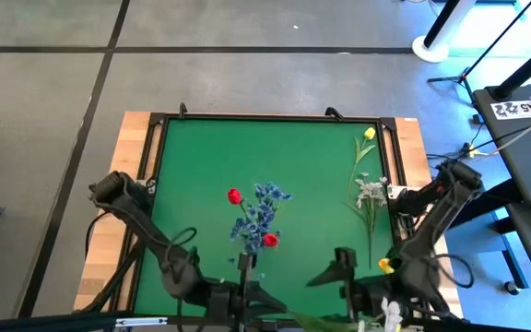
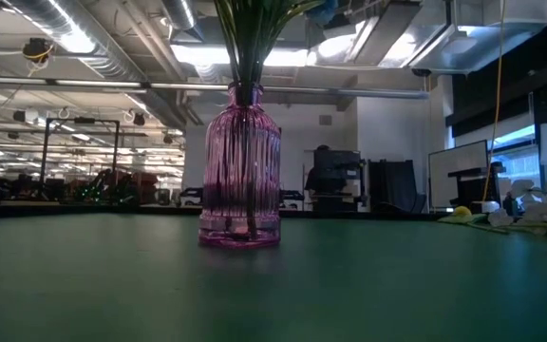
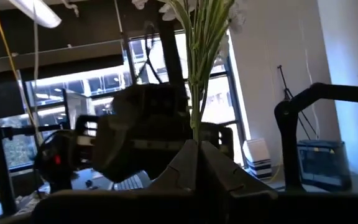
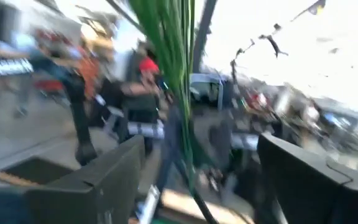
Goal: Sort flowers into vase by color
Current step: Put the top white flowers into the blue vase
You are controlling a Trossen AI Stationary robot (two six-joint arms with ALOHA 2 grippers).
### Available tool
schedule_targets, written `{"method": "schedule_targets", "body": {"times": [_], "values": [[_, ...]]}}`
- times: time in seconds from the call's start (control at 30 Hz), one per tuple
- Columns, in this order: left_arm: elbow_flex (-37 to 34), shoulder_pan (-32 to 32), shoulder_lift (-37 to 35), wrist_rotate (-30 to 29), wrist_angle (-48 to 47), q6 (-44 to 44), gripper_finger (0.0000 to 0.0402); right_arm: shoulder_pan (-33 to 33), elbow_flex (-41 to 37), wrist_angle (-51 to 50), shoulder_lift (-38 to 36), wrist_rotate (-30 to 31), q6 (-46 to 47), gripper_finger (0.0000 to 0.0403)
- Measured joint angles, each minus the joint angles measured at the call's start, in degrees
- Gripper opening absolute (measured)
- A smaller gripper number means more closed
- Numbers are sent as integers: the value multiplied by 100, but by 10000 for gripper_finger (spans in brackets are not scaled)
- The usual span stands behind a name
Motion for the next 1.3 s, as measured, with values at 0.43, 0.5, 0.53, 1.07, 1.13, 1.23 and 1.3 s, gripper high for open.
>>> {"method": "schedule_targets", "body": {"times": [0.43,0.5,0.53,1.07,1.13,1.23,1.3], "values": [[-13,118,376,-230,284,-11,0,-438,0,1333,541,-838,-88,204],[-13,168,376,-331,248,2,4,-459,-2,1348,541,-836,-87,182],[-13,186,376,-364,210,2,8,-459,0,1345,541,-825,-87,167],[-22,-590,252,-2124,-119,574,95,542,-2,-1212,-631,880,307,6],[-22,-803,190,-2653,-212,680,102,782,78,-2383,-1112,1137,1003,8],[-22,-1096,148,-3094,-190,759,106,1021,419,-4544,-1823,794,2827,4],[-22,-1229,147,-3156,-195,761,107,1040,617,-5686,-2179,57,3960,4]]}}
